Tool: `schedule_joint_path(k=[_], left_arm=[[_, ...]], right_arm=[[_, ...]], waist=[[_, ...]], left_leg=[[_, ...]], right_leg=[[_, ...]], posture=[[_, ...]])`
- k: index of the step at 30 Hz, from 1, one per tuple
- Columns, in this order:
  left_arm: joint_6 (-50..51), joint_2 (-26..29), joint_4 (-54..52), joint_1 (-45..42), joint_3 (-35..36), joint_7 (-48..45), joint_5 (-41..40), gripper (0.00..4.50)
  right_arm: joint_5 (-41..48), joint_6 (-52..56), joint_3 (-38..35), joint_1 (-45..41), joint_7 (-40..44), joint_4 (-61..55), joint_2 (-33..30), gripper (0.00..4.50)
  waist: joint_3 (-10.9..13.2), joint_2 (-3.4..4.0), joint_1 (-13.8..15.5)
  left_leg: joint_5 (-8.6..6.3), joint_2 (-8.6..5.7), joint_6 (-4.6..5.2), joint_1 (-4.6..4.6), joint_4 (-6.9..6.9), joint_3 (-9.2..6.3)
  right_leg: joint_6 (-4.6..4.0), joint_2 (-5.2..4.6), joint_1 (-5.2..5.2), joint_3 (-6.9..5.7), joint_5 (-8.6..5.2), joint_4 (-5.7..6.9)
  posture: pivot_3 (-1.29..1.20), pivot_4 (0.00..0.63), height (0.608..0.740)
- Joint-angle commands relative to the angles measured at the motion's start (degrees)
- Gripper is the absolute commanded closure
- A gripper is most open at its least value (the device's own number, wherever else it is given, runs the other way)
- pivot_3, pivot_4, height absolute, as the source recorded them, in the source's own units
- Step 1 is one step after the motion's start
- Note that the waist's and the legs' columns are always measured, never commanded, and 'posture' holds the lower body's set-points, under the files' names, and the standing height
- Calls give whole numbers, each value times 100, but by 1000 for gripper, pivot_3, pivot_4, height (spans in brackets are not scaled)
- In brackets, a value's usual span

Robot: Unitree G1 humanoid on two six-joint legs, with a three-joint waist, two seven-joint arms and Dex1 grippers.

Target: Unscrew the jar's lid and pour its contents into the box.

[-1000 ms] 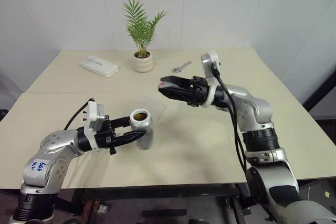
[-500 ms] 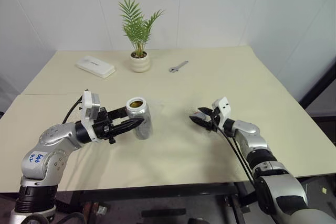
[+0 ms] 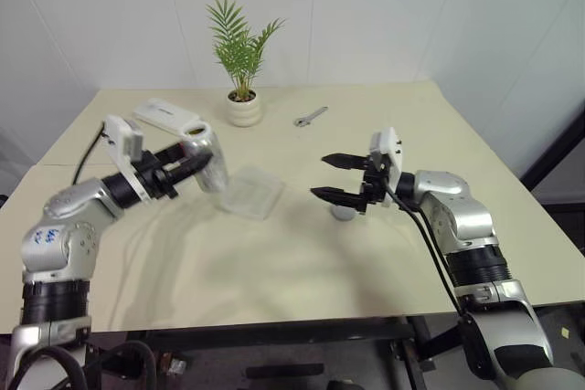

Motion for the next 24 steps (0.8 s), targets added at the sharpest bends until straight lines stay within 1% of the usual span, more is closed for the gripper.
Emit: schedule_joint_path(k=[1,4,7,10,12,13,15,17,18,20,21,24], left_arm=[[-486,30,349,-238,-177,5,484,2546],[-728,-67,557,-437,-401,208,896,2546],[-1115,-118,672,-505,-634,331,1332,2546],[-2253,-42,689,-487,-1017,335,2090,2546],[-3135,13,873,-513,-1317,746,2856,2546],[-3566,72,984,-555,-1486,1041,3312,2546],[-4634,331,1208,-672,-1976,1999,4640,2546],[-5361,694,1350,-882,-2609,3152,6204,2546],[-5491,873,1432,-1042,-2971,3788,7034,2546],[-5490,1073,1644,-1332,-3473,4811,8176,2546],[-5364,1088,1805,-1501,-3723,5192,8648,2546],[-5127,1030,2170,-1890,-4276,6109,9616,2546]], right_arm=[[128,382,68,239,-168,-688,-90,50],[104,486,76,378,-305,-852,-93,50],[139,573,38,487,-451,-958,-82,50],[186,657,-12,590,-574,-1062,-82,50],[198,670,-44,664,-651,-1100,-86,50],[204,674,-55,692,-686,-1111,-87,50],[220,690,-76,747,-768,-1127,-87,50],[232,696,-90,791,-834,-1135,-88,50],[239,704,-97,808,-864,-1143,-85,50],[266,734,-110,823,-912,-1166,-71,50],[287,753,-114,830,-936,-1181,-55,50],[337,798,-97,825,-997,-1217,-11,50]], waist=[[0,0,39],[1,-1,120],[1,-1,129],[0,-1,130],[0,-1,125],[0,-1,123],[1,-2,117],[1,-2,121],[1,-2,127],[1,-2,144],[1,-2,151],[1,-2,147]], left_leg=[[-1,0,-1,-3,0,1],[-2,0,0,-9,1,3],[-3,0,1,-11,1,3],[-5,0,2,-11,0,3],[-5,0,2,-10,0,6],[-5,0,2,-10,0,6],[-5,0,2,-9,1,8],[-5,0,2,-8,1,10],[-5,0,2,-9,1,10],[-6,0,3,-10,0,14],[-6,0,4,-11,1,15],[-9,0,8,-15,1,19]], right_leg=[[0,-1,0,0,1,-4],[1,0,-4,0,3,-9],[1,0,-3,-1,3,-11],[1,0,-3,-1,3,-14],[1,0,-3,-1,3,-15],[1,0,-3,0,3,-15],[0,0,-4,0,5,-13],[1,0,-5,1,8,-14],[2,0,-5,1,8,-14],[8,-1,-4,2,12,-21],[12,-2,-4,2,14,-25],[15,-2,-2,2,18,-37]], posture=[[0,150,740],[0,150,740],[0,150,740],[0,150,740],[0,150,740],[0,150,740],[0,150,740],[0,150,740],[0,150,740],[0,150,740],[0,150,740],[0,150,740]])
